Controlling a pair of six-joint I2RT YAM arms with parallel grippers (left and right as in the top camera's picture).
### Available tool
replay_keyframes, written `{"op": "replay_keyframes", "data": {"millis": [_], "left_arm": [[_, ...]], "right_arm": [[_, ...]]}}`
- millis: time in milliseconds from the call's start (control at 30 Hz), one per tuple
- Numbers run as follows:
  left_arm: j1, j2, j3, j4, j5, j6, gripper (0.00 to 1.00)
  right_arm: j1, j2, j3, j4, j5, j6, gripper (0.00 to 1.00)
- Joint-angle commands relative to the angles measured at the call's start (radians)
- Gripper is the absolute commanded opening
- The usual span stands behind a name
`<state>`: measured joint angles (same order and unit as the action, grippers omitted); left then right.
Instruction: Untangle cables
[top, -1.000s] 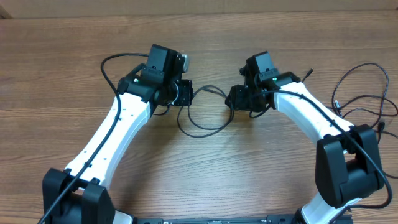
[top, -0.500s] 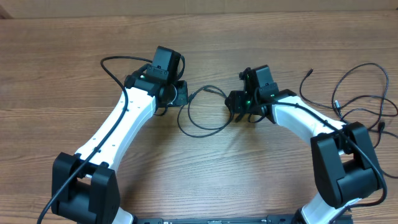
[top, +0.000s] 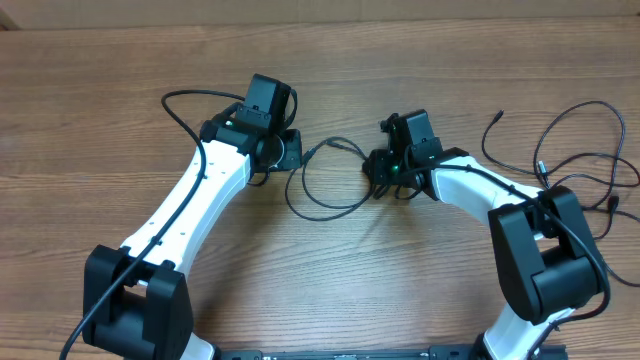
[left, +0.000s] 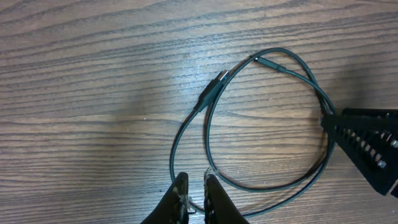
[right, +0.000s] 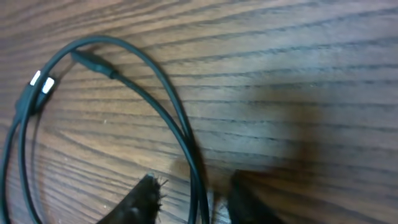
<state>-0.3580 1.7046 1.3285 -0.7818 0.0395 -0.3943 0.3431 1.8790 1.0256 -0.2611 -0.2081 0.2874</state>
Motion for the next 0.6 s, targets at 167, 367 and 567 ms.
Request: {"op": "replay_keyframes", "data": {"millis": [167, 367, 567], "left_arm": [[0.000, 0.005, 0.013, -0.002, -0.013, -0.022, 0.10], [0.000, 0.005, 0.013, -0.006, -0.013, -0.022, 0.10], [0.000, 0.005, 0.013, -0.006, -0.013, -0.022, 0.10]], "right_arm": [[0.006, 0.003, -0.005, -0.002, -0.024, 0.006, 0.11], [0.006, 0.003, -0.005, -0.012, -0.024, 0.031, 0.04], [0.006, 0.003, -0.005, -0.024, -0.025, 0.031, 0.04]]}}
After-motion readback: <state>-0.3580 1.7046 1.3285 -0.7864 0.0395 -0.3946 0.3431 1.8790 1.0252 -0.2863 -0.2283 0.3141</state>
